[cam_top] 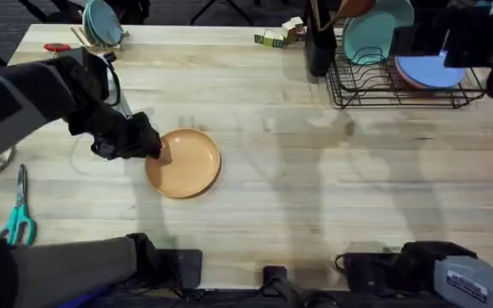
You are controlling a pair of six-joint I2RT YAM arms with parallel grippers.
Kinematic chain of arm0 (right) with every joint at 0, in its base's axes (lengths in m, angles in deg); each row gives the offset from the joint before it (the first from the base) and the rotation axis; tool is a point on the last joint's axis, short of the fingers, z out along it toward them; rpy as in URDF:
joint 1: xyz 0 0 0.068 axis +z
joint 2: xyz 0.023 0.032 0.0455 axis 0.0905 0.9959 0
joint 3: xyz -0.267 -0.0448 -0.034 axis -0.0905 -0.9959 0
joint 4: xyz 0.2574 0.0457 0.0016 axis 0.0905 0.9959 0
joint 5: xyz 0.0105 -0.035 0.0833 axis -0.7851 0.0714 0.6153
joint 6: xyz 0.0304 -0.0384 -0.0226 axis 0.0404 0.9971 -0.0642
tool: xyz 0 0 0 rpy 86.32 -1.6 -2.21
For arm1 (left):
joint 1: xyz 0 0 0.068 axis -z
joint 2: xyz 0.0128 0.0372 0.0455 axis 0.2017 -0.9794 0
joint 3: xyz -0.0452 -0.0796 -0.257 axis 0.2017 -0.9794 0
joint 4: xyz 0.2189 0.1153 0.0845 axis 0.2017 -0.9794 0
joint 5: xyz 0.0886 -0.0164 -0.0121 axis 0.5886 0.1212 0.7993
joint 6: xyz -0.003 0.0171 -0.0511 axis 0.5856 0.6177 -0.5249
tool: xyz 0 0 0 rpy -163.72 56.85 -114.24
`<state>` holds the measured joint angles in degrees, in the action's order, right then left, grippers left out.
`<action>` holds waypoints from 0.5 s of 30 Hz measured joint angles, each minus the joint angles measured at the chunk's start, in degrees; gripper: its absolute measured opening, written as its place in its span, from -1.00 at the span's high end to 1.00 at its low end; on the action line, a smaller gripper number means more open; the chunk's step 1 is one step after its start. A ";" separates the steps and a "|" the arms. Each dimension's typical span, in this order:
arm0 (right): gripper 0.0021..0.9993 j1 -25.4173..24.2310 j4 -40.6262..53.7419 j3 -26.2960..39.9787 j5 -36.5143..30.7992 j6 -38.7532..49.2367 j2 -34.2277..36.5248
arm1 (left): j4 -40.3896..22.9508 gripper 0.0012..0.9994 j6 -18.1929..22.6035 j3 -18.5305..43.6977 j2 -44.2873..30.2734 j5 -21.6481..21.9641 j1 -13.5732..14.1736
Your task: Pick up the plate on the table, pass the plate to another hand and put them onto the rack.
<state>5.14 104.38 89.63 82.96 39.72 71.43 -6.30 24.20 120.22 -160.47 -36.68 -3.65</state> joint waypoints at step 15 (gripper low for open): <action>-0.99 6.17 -2.87 0.03 -0.23 -0.28 4.80 | -1.92 0.92 -0.21 11.44 -0.59 -8.14 0.04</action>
<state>11.31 101.51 89.67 82.73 39.44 76.24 -8.21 23.99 131.66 -161.06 -44.82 -3.61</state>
